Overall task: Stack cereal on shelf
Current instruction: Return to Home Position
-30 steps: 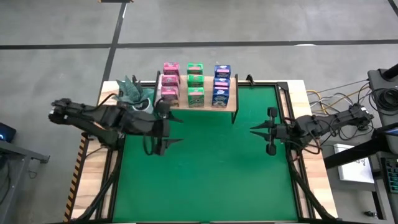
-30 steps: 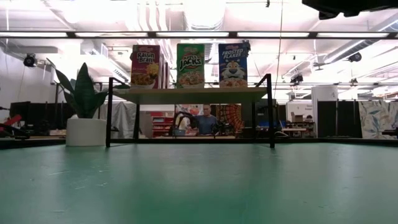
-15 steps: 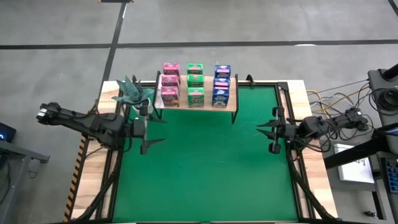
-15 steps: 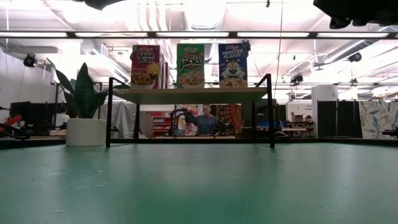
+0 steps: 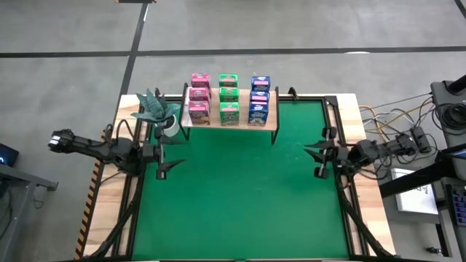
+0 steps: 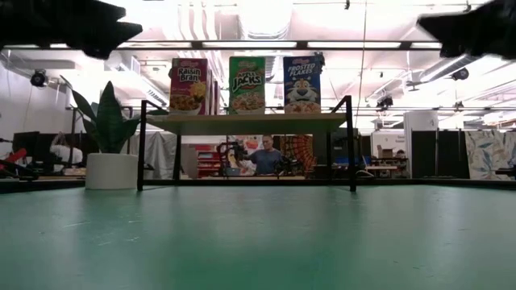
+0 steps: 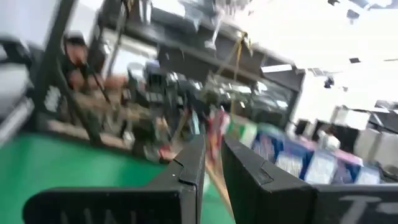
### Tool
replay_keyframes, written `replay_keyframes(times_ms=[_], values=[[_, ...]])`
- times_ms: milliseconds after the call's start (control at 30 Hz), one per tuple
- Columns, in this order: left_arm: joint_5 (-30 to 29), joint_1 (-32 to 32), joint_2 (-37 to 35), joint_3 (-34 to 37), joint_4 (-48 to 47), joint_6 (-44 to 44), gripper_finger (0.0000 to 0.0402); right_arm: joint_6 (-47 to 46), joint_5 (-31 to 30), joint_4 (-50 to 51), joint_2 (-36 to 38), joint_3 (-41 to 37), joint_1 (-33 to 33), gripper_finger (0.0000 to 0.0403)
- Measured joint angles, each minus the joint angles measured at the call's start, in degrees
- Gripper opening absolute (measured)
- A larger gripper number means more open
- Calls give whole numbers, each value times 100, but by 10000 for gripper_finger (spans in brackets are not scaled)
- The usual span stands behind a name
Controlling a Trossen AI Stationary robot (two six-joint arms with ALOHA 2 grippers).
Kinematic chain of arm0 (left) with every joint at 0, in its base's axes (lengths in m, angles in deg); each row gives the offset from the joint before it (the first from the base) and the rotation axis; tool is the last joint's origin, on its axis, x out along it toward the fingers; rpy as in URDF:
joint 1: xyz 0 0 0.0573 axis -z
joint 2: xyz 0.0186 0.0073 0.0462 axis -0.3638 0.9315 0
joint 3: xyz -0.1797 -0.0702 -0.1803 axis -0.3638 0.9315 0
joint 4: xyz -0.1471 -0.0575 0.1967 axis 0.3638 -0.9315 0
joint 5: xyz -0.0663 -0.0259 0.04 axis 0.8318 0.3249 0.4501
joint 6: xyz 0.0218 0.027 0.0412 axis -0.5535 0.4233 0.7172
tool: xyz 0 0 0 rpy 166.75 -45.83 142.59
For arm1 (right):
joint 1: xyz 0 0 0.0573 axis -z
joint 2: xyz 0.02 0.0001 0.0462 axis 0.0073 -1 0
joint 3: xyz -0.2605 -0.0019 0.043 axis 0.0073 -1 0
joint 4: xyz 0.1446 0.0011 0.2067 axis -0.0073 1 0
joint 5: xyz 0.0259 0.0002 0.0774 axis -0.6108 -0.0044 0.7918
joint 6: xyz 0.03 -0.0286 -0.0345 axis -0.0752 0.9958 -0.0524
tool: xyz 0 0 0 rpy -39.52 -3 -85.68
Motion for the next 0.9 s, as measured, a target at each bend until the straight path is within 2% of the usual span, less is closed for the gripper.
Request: replay_keyframes(times_ms=[133,300,567,667,767,900], values=[[0,0,-318,471,454,-161,257,-49,-160,58,-42,-85,30,43],[3,0,-561,1088,1178,-295,237,-212,11,172,-50,-87,28,43],[39,-2,-584,1085,1089,-476,198,-588,-19,379,-86,-87,26,43],[-425,-2,-584,1078,1090,-682,185,-352,-38,407,-85,-90,24,43],[-1020,-2,-584,1057,1093,-1262,177,-316,-38,407,-85,-90,24,43],[-1181,-4,-584,1057,1089,-1325,173,-369,-38,405,-85,-90,24,43]])
